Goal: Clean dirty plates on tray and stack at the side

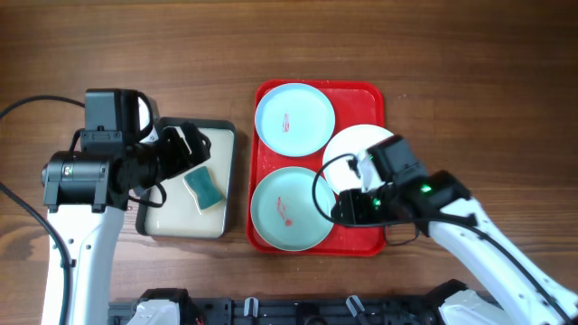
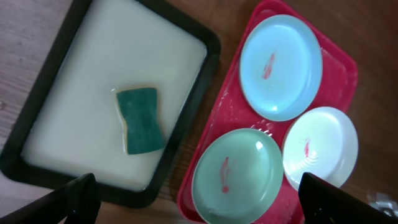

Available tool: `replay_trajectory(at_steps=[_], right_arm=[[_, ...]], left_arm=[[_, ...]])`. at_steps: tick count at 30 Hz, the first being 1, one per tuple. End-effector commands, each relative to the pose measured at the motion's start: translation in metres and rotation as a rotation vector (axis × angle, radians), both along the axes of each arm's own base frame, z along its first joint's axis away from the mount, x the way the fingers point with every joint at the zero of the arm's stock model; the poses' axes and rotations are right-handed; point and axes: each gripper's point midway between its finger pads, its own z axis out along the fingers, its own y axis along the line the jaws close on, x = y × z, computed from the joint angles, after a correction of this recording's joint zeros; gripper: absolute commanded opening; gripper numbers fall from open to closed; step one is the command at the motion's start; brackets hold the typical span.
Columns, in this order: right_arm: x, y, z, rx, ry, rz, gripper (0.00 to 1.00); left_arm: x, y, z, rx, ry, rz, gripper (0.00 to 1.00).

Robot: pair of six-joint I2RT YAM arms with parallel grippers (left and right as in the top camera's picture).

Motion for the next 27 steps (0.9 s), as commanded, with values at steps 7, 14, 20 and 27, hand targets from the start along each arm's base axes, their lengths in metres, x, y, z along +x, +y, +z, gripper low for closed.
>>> replay_trajectory(at_steps=[7,14,20,27], right_arm=[[0.024,0.005,-0.07,-0.123,0.045,-0.012,0.34],[0.05,0.009,-0.076,-0.119,0.009,-0.173,0.09],[0.05,-0.004,-0.08,-0.187,0.005,-0.212,0.04],[0.051,-0.003,-0.08,-0.187,-0.007,-0.187,0.04]], left_arm=[[-0.006,0.023,-0.003,0.105,0.036,0.107,0.86],[-0.013,0.024,-0.038,0.097,0.157,0.151,0.8],[-0.019,0.015,-0.107,0.108,0.294,0.136,0.67],[-0.015,0.021,-0.182,0.205,0.368,0.256,0.49]])
